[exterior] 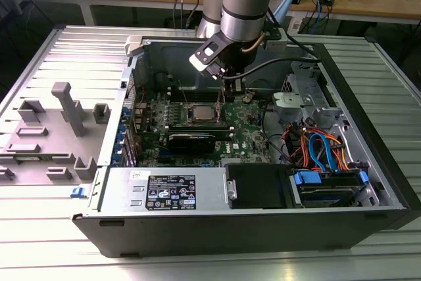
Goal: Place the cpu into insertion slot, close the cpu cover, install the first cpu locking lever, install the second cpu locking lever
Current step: 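Close the cpu cover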
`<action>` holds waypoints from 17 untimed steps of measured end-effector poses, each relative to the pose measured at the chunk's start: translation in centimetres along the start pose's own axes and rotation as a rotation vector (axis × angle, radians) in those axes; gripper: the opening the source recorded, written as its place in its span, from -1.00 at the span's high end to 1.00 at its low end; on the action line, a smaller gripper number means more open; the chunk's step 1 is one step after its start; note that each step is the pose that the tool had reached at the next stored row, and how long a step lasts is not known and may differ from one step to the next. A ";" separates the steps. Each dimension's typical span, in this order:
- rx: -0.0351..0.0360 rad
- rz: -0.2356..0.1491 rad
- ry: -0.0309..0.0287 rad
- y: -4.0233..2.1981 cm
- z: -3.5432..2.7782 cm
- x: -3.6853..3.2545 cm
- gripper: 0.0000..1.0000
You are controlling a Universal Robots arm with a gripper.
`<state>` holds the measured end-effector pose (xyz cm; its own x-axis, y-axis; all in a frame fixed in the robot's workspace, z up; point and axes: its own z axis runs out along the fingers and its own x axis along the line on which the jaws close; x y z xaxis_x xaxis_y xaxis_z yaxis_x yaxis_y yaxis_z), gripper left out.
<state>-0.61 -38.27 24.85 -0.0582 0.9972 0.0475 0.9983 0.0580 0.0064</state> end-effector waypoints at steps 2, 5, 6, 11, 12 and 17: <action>0.0001 0.000 0.0000 0.00 0.00 0.00 0.79; 0.0000 0.000 0.0000 -0.01 0.00 0.00 0.79; 0.0000 0.000 0.0000 -0.01 0.00 0.00 0.79; -0.0001 0.000 0.0001 -0.30 0.00 0.02 0.79; 0.0000 0.000 0.0000 -0.38 0.00 0.02 0.79; 0.0000 0.000 0.0000 -0.63 0.00 0.04 0.79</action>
<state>-1.23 -38.27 24.85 -0.0582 0.9972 0.0475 0.9983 0.0579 0.0064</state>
